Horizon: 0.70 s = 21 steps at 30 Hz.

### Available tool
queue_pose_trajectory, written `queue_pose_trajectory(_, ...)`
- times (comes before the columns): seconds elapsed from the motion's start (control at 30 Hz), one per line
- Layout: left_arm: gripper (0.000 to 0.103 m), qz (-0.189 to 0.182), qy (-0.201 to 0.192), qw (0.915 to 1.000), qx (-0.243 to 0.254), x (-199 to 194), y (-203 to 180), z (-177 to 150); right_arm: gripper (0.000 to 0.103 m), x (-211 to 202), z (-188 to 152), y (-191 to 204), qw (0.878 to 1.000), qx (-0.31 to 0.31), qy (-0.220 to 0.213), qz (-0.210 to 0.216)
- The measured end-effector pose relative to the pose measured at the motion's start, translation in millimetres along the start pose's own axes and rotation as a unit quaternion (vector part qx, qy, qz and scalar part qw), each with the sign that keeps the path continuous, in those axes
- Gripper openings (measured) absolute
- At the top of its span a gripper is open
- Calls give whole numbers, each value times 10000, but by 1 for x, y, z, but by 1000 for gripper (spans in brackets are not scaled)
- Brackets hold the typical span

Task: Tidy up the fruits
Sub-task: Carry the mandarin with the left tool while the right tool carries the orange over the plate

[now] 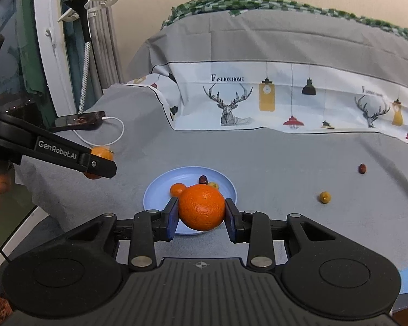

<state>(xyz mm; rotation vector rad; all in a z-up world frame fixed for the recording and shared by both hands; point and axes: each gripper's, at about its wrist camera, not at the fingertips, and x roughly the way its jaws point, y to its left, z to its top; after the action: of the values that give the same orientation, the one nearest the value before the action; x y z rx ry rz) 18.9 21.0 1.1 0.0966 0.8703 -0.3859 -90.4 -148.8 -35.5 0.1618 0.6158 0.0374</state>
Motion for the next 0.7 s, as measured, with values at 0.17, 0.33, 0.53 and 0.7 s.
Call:
queue_pose_trajectory(0.17,38,63,175,9998,-71,29,12,11,36,33,7,-4,9999,23,147,49)
queue_pose_trajectory(0.33,38,59,350,9993,-87,66,18,20,36,74,10,-9,9991,20,426,-2)
queue_pose_trajectory(0.53,38,112,585,9982,-83,114,22,27,36,122,10,-11,9976,-13,695,-33)
queue_pose_trajectory(0.7,38,194,720,9972,-39,147,26,33,36,159,9,-10,9957,-91,921,2)
